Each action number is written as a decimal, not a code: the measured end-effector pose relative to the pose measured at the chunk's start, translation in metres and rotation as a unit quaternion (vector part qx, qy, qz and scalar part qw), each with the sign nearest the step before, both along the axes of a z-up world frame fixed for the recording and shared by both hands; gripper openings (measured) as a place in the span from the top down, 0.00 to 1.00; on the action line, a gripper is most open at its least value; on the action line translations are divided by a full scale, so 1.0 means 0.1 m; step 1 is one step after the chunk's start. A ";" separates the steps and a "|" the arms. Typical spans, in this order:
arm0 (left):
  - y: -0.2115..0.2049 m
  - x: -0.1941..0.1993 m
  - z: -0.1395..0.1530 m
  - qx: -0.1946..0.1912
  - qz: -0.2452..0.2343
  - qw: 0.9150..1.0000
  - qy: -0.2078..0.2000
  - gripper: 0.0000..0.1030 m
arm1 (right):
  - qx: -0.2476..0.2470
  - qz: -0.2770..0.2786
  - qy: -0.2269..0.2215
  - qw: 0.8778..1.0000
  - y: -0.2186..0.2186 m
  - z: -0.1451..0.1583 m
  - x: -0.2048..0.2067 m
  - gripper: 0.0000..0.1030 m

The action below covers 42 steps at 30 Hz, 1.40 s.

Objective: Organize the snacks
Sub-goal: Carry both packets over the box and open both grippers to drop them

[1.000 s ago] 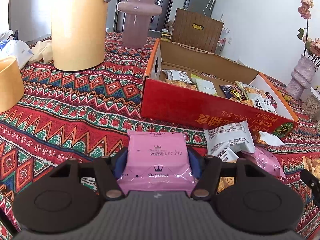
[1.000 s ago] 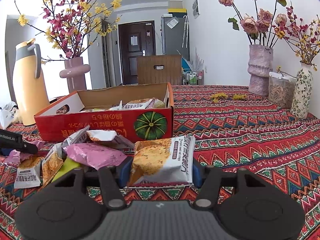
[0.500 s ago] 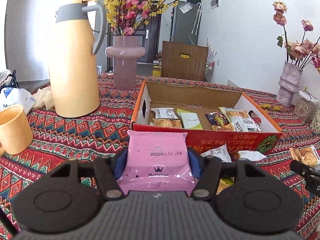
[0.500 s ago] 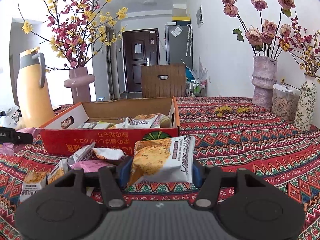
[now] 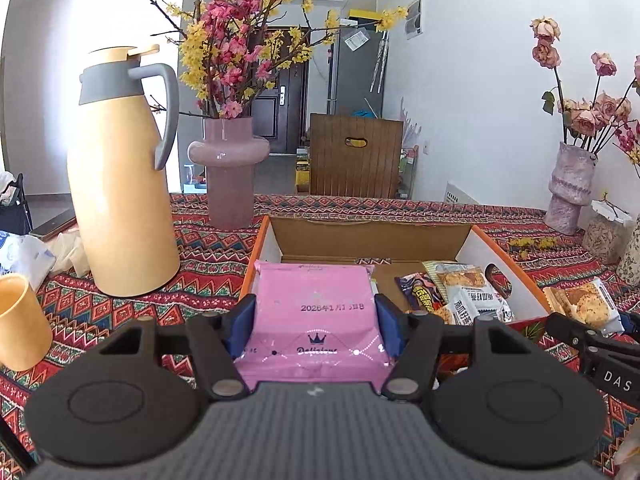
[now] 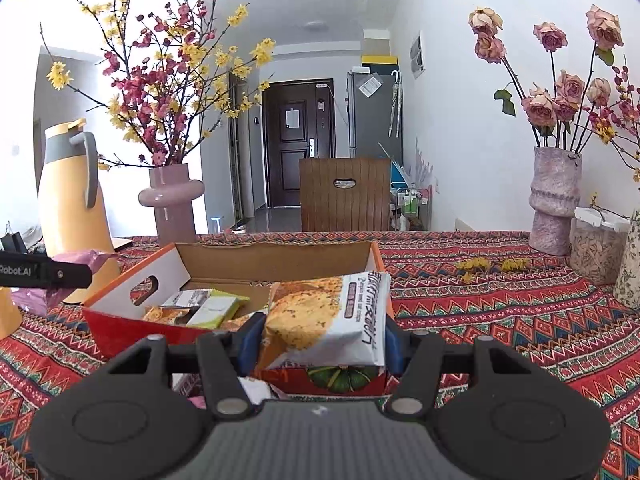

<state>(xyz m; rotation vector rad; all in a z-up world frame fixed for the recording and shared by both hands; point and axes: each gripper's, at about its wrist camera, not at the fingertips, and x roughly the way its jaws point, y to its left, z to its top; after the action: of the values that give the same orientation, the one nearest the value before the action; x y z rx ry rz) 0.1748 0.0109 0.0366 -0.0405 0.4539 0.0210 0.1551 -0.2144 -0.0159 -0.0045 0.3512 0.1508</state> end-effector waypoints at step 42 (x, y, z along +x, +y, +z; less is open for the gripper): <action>-0.15 0.98 -0.26 0.033 0.022 0.999 -0.012 0.39 | -0.018 0.035 0.028 0.999 0.48 -0.16 1.14 0.38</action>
<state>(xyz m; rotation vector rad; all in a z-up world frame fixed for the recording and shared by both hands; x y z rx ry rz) 0.2726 -0.0038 0.0102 0.0132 0.4285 0.0789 0.2694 -0.1664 -0.0319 -0.0489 0.4100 0.2150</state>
